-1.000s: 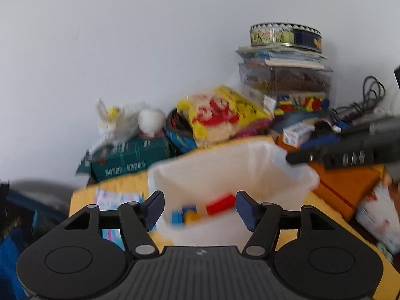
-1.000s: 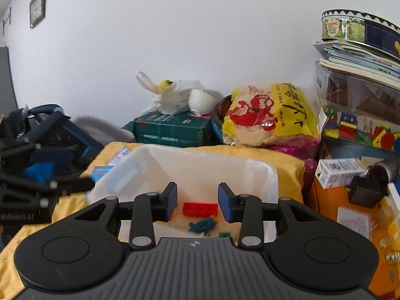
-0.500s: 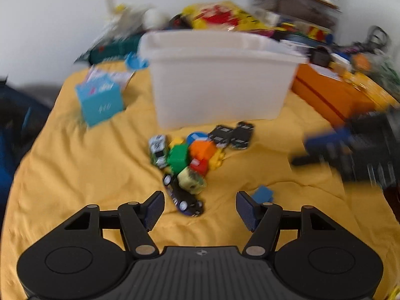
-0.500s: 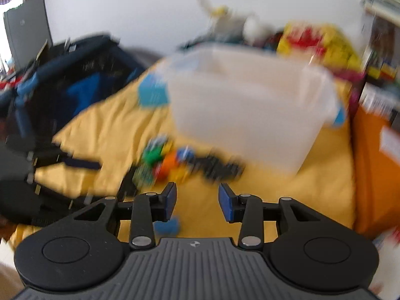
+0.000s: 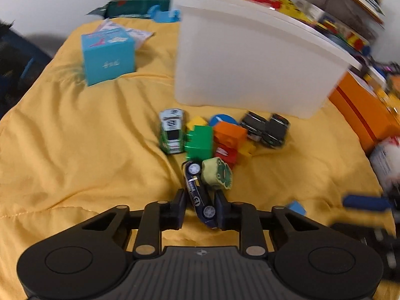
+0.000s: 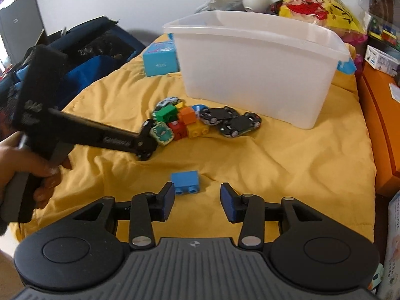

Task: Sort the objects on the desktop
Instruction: 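Grasp the dark blue car with the left tool while the right tool grasps the red-green car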

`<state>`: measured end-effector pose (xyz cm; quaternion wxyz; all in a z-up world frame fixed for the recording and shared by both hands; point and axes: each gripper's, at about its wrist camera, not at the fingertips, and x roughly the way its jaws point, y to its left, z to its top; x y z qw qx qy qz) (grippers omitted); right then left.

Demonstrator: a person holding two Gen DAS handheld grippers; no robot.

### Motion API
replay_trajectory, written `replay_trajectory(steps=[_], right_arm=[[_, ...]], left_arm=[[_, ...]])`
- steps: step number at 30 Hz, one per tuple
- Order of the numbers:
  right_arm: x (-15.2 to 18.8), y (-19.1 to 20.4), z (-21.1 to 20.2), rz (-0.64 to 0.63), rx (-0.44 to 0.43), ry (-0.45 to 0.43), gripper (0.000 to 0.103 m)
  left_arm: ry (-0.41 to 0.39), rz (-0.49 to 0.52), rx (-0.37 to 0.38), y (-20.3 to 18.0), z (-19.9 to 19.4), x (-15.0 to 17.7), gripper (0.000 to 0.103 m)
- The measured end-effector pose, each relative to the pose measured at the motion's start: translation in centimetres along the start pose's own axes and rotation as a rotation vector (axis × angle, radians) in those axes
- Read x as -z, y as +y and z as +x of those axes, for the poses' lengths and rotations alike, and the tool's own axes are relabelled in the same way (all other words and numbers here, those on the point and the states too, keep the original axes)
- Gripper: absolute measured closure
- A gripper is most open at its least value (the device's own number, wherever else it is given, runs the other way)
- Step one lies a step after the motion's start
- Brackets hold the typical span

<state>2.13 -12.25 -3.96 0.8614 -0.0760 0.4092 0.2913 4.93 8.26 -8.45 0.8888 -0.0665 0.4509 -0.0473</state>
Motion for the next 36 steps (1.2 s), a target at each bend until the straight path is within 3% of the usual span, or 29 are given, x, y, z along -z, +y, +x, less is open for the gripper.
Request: replay_trajectory(steps=[4, 8, 12, 16, 17, 22, 26, 28, 31, 36], right_arm=[[-1.1, -1.6, 0.9, 0.096, 0.049, -0.054, 0.058], [-2.8, -5.5, 3.5, 0.383, -0.049, -0.08, 0.059], [-3.9, -7.5, 6.8, 0.56, -0.035, -0.048, 0.059], [-4.7, -7.9, 9.2, 0.612, -0.041, -0.031, 0.062], [-5.0, -7.7, 9.6, 0.593, -0.033, -0.041, 0.072], [-5.9, -7.0, 9.8, 0.499, -0.02, -0.029, 0.08], [-5.2, -6.4, 6.9, 0.381, -0.004, -0.022, 0.085], [-4.5, -6.1, 5.1, 0.304, 0.011, -0.025, 0.085], [-2.9, -4.8, 2.3, 0.114, 0.085, -0.005, 0.085], [0.4, -0.5, 1.5, -0.287, 0.266, 0.044, 0.085]], left_arm=[[-0.006, 0.161, -0.033, -1.7, -2.1, 1.4, 0.081], [0.005, 0.281, -0.074, -2.9, -3.8, 3.6, 0.083], [0.017, 0.295, -0.08, -2.9, -4.5, 4.7, 0.083], [0.037, 0.235, -0.046, -2.2, -4.5, 5.0, 0.082], [0.039, 0.234, -0.049, -2.2, -4.5, 5.2, 0.082], [0.031, 0.24, -0.04, -2.3, -4.6, 5.3, 0.08], [-0.002, 0.253, -0.077, -2.4, -5.0, 5.0, 0.08], [-0.028, 0.251, -0.093, -2.2, -5.4, 4.7, 0.073], [-0.063, 0.286, -0.136, -2.3, -5.3, 4.4, 0.056], [-0.031, 0.282, -0.115, -2.3, -3.6, 3.7, 0.059]])
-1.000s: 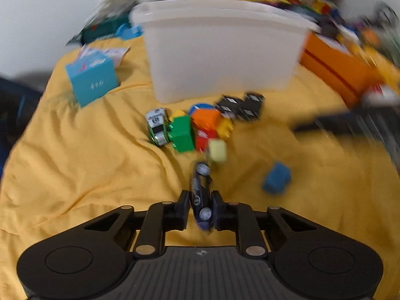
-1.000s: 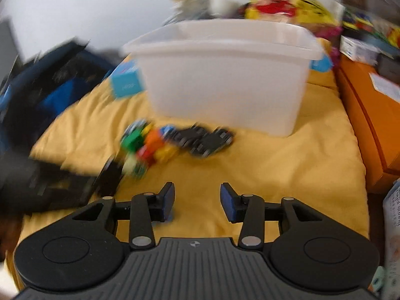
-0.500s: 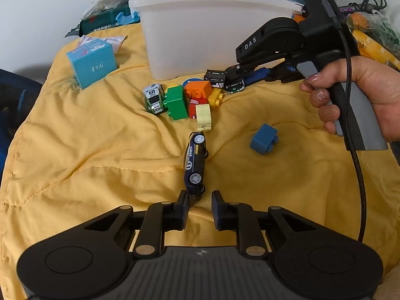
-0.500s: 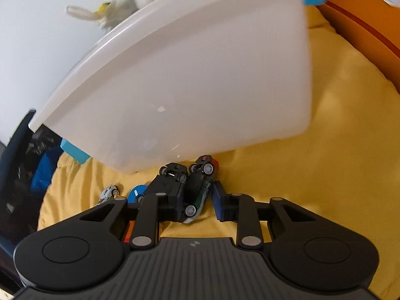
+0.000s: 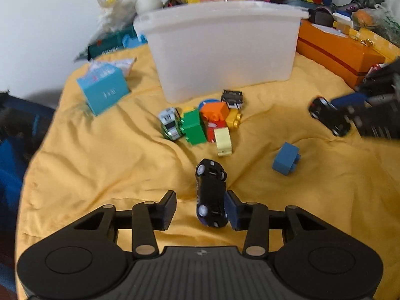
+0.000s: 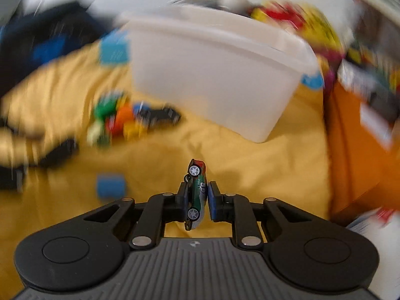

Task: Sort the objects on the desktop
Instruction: 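Grasp the dark blue car with the left tool while the right tool grasps the red-green car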

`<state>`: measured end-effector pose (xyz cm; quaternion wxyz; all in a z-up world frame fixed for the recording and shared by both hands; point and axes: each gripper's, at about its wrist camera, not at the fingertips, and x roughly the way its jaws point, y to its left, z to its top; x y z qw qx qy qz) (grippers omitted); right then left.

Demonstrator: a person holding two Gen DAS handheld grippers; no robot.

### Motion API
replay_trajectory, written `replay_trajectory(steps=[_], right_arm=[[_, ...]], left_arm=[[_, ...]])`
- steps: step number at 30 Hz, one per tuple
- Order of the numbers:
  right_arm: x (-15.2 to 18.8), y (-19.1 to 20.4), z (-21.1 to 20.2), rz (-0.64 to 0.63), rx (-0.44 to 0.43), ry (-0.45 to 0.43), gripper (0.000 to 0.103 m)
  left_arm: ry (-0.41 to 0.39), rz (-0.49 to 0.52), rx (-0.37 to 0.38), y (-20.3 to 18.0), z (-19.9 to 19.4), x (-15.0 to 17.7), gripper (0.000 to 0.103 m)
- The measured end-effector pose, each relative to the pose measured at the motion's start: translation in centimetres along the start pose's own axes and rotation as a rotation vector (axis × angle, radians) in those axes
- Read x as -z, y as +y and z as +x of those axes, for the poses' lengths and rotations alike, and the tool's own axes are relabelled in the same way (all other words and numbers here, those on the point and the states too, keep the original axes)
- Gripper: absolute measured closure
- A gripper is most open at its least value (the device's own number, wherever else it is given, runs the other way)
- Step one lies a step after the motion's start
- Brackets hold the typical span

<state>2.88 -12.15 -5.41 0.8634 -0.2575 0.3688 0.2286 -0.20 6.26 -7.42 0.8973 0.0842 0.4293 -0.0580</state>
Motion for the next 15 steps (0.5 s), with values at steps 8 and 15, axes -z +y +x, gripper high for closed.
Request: replay_trajectory(steps=[8, 15], right_arm=[[1.1, 4.6, -0.8, -0.207, 0.014, -0.012, 0.075], [1.4, 3.4, -2.1, -0.099, -0.035, -0.032, 0.068]], left_arm=[[-0.043, 0.15, 0.031, -3.9, -1.2, -0.1, 0.069], [-0.063, 0.214, 0.027, -6.3, -2.6, 0.4, 0.055]])
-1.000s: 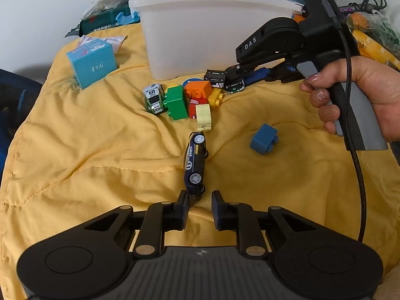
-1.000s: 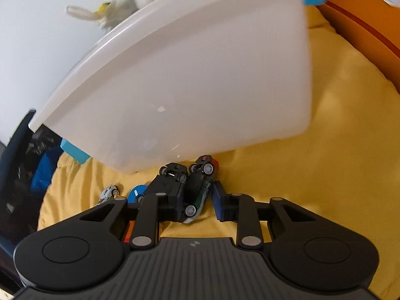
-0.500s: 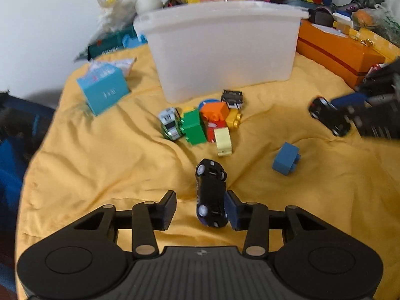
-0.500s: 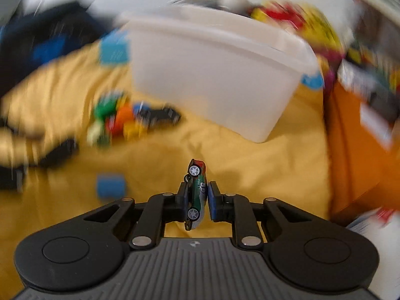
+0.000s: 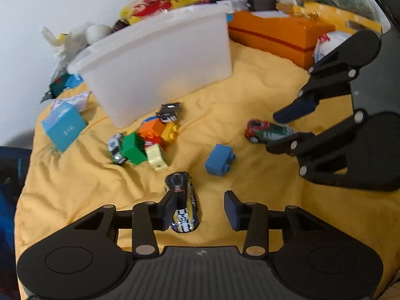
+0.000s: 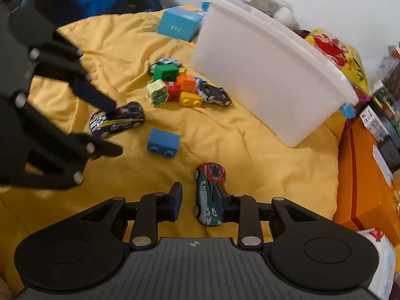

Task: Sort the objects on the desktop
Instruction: 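Grasp the dark blue car with the left tool while the right tool grasps the red-green car, then carry both toy cars over the white bin and open both tools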

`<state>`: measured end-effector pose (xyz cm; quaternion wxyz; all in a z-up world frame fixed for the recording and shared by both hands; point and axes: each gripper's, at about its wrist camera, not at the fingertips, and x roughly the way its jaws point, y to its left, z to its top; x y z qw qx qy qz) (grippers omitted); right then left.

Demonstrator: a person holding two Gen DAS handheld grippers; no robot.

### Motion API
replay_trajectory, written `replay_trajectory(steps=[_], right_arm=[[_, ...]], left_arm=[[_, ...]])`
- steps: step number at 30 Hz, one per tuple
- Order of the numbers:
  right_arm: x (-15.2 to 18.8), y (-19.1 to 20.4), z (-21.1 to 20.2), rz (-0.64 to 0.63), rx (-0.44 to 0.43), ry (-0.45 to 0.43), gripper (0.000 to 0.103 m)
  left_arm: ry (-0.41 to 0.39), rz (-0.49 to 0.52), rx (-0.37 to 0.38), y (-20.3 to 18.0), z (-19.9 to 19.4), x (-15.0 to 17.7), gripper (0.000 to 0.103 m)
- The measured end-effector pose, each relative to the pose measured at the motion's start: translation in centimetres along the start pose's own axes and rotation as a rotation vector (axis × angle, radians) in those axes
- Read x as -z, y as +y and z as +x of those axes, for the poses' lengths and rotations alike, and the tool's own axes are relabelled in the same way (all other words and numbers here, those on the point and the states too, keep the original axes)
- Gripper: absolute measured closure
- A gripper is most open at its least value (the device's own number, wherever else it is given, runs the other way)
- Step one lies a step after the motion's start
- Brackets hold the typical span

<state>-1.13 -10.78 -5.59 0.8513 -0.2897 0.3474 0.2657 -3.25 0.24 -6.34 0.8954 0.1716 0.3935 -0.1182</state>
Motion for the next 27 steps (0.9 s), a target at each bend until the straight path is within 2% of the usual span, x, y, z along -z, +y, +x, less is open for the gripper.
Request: replay_trajectory(steps=[2, 3, 8, 14, 17, 18, 20, 23, 27], right_arm=[[0.0, -0.9, -0.4, 0.057, -0.014, -0.029, 0.05], [0.0, -1.3, -0.3, 0.081, -0.021, -0.035, 0.049], [0.3, -2.7, 1.5, 0.181, -0.064, -0.022, 0.049], [1.2, -3.8, 3.0, 0.28, -0.128, 0.018, 0.055], [2.0, -4.0, 3.2, 0.315, -0.158, 0.019, 0.069], [2.1, -4.1, 3.1, 0.313, -0.16, 0.017, 0.069], [2.1, -4.1, 2.8, 0.302, -0.151, 0.018, 0.07], [1.8, -4.3, 1.8, 0.284, -0.121, 0.003, 0.07], [0.8, -5.6, -0.5, 0.292, -0.081, -0.066, 0.07]], left_arm=[[-0.011, -0.032, -0.014, 0.6, -0.4, 0.0, 0.048], [-0.011, -0.046, -0.025, 0.9, -0.4, 0.0, 0.045], [0.007, -0.084, -0.021, 2.1, 1.3, -0.1, 0.045], [0.055, -0.147, 0.029, 3.0, 3.1, 0.5, 0.049], [0.054, -0.195, 0.076, 3.5, 3.1, 0.9, 0.061], [0.054, -0.212, 0.08, 3.6, 3.1, 0.9, 0.07], [0.053, -0.236, 0.081, 4.2, 2.8, 0.7, 0.07], [0.007, -0.229, 0.072, 4.9, 1.0, -0.1, 0.07], [-0.093, -0.244, 0.058, 6.6, -2.3, -2.3, 0.07]])
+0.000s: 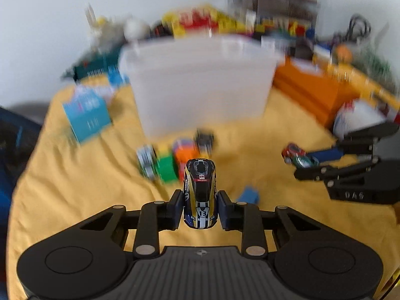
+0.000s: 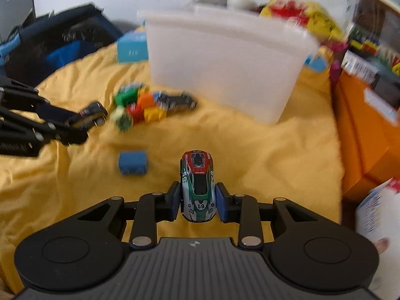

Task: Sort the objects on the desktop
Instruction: 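Carry both toy cars over the white bin and open both tools, then move both open tools back over the toy pile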

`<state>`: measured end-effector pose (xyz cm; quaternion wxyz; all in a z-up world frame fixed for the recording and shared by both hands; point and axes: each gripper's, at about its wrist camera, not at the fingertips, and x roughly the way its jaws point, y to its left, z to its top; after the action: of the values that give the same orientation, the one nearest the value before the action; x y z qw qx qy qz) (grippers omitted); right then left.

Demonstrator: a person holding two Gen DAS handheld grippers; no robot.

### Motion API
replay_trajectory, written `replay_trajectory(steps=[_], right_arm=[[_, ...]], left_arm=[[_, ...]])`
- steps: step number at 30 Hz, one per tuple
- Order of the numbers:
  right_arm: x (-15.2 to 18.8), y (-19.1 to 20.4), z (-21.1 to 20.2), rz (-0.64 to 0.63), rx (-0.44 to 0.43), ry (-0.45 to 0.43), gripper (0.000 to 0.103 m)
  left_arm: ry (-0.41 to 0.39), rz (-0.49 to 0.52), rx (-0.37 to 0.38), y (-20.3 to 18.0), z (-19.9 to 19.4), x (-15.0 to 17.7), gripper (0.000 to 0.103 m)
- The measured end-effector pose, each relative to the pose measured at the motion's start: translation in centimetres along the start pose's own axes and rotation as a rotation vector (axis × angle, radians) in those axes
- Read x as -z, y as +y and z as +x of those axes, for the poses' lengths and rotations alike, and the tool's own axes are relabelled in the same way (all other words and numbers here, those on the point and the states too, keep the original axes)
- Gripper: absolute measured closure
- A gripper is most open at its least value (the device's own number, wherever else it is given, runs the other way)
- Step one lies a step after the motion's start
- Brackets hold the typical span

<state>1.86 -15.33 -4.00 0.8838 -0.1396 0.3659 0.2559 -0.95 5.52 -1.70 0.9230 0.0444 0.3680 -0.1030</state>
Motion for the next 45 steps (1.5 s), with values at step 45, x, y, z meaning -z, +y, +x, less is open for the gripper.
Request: replay_trajectory(steps=[45], right_arm=[[-15.3, -3.9, 0.3, 0.144, 0.008, -0.297, 0.056]], left_arm=[[-0.264, 0.024, -0.05, 1.9, 0.3, -12.3, 0.045]])
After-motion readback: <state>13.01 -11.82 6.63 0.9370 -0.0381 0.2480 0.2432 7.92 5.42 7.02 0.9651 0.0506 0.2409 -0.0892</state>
